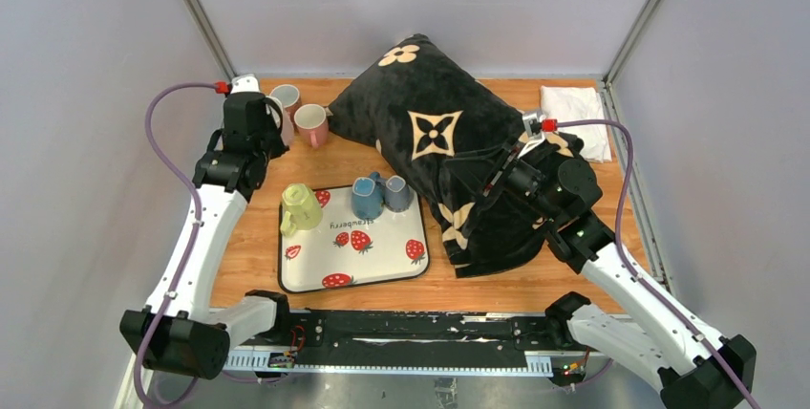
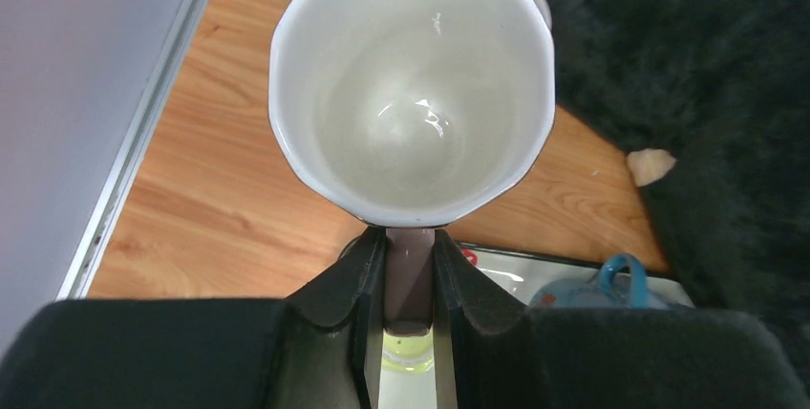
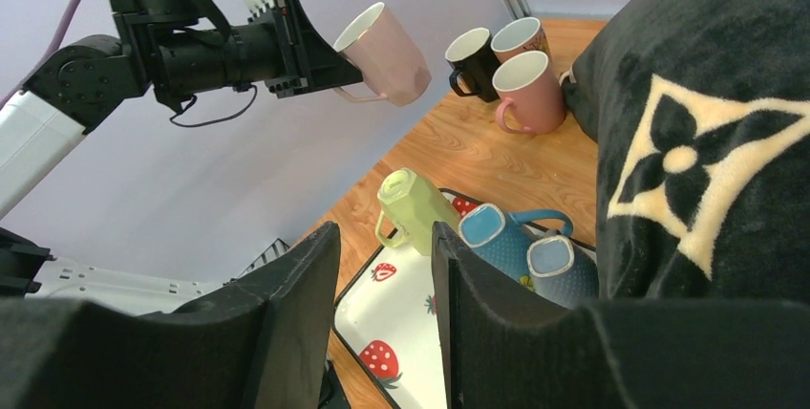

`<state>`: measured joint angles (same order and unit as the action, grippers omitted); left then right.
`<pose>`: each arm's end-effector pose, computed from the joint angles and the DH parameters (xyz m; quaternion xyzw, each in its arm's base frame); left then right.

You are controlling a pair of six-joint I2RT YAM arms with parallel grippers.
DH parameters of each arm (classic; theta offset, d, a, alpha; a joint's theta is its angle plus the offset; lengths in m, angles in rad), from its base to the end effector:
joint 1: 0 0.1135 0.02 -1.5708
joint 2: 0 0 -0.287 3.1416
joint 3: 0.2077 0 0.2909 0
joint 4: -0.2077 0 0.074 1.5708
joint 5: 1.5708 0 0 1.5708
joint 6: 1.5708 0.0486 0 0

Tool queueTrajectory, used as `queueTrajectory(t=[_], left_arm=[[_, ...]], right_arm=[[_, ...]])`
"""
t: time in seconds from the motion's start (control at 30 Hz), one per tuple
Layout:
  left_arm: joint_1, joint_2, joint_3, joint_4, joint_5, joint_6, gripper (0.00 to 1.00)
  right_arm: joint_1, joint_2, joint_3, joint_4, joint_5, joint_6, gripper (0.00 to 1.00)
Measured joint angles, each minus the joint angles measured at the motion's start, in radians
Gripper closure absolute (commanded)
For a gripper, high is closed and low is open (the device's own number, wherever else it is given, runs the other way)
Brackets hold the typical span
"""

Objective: Turn the mug right side up
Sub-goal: Place the cup at the corner of the board.

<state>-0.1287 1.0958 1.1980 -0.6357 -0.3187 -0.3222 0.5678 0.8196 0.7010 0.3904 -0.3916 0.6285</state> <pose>0.2690 -0.0195 0.3963 -0.1611 0.8459 0.0249 0.5078 0.1826 0.1385 0.3811 -0.1369 0.5977 0.5371 0.5793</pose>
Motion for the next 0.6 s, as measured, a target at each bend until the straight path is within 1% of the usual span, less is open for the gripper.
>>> queueTrajectory(t=[0.3,0.6], left_arm=[[0.046,0.062,-0.076,0.056,-0.027,-0.015,1.0],[0.048,0.136,-0.129,0.168,-0.031,-0.041,1.0]], right_arm=[[0.0,-0.017,0.006,-0.072,0.011,-0.04,0.55],[0.0,-0.068,0.013,-0.176,0.033,-0.12,0.55]])
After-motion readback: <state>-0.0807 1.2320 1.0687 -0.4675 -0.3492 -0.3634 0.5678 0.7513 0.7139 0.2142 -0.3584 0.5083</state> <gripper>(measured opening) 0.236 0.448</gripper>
